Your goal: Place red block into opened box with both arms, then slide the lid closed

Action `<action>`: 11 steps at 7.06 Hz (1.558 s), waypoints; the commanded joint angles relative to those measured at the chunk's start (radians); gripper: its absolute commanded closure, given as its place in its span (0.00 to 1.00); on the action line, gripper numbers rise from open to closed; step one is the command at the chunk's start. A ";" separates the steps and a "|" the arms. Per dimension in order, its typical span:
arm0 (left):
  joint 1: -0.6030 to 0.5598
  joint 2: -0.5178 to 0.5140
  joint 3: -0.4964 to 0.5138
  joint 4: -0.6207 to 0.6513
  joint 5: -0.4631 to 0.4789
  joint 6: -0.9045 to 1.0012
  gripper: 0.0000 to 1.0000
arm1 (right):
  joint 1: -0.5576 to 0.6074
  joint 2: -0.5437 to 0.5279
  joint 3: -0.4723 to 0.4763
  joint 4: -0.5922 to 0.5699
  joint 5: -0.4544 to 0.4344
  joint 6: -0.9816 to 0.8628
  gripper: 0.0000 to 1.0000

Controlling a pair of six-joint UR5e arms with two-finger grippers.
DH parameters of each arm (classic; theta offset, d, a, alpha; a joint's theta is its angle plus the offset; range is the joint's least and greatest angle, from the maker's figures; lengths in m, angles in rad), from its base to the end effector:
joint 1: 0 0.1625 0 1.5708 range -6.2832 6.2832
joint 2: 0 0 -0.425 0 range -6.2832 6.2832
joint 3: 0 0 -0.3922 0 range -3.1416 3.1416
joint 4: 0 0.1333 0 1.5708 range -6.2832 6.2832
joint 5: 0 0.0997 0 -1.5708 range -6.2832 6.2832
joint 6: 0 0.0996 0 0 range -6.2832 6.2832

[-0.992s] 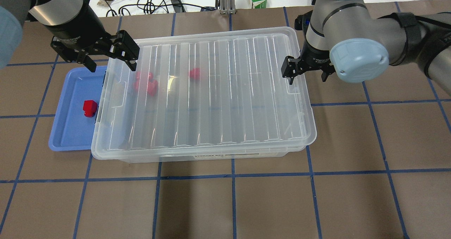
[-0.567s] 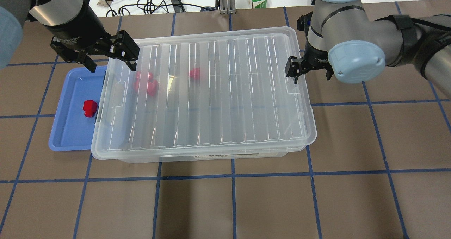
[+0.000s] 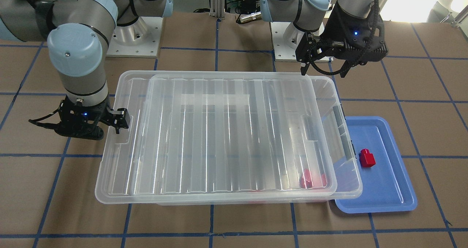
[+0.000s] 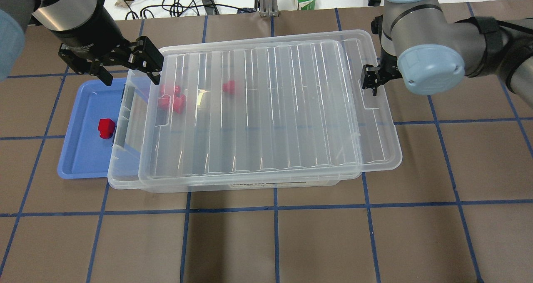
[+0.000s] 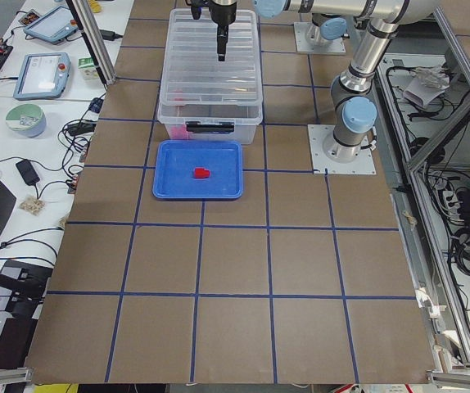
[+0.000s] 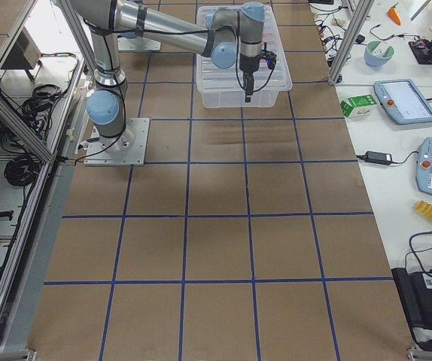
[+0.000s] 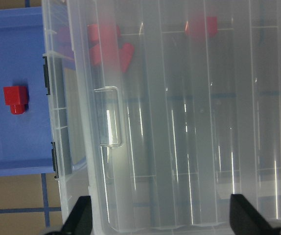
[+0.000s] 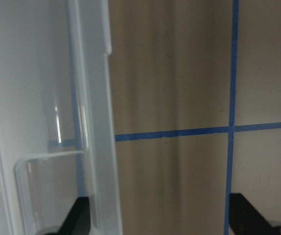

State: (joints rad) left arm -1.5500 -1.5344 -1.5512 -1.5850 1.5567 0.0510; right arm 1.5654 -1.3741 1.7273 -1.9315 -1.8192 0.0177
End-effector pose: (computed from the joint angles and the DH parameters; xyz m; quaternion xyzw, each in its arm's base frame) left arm -0.1247 -0.4826 0.5138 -0.0152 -0.9996 0.0211 0.0063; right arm 0.1058 -0.5520 0.3478 -0.0119 -0.9922 0.0045 0.1239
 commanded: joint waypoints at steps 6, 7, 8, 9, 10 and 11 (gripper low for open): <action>0.330 -0.128 -0.070 0.101 0.054 0.439 0.00 | -0.140 -0.029 0.003 0.023 -0.009 -0.133 0.00; 0.388 -0.182 -0.117 0.209 0.051 0.502 0.00 | -0.168 -0.037 0.003 0.061 -0.011 -0.172 0.00; 0.422 -0.237 -0.163 0.318 0.030 0.589 0.00 | -0.176 -0.039 0.003 0.062 -0.009 -0.177 0.00; 0.433 -0.280 -0.177 0.364 0.026 0.608 0.00 | -0.176 -0.039 0.003 0.063 -0.011 -0.177 0.00; 0.436 -0.321 -0.179 0.419 0.020 0.609 0.00 | -0.177 -0.039 0.005 0.065 -0.011 -0.177 0.00; 0.438 -0.378 -0.185 0.484 0.005 0.606 0.00 | -0.188 -0.037 0.005 0.065 -0.011 -0.188 0.00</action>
State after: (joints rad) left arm -1.1179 -1.8486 -1.7271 -1.1785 1.5762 0.6519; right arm 1.3870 -1.4120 1.7314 -1.8681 -1.8298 -0.1614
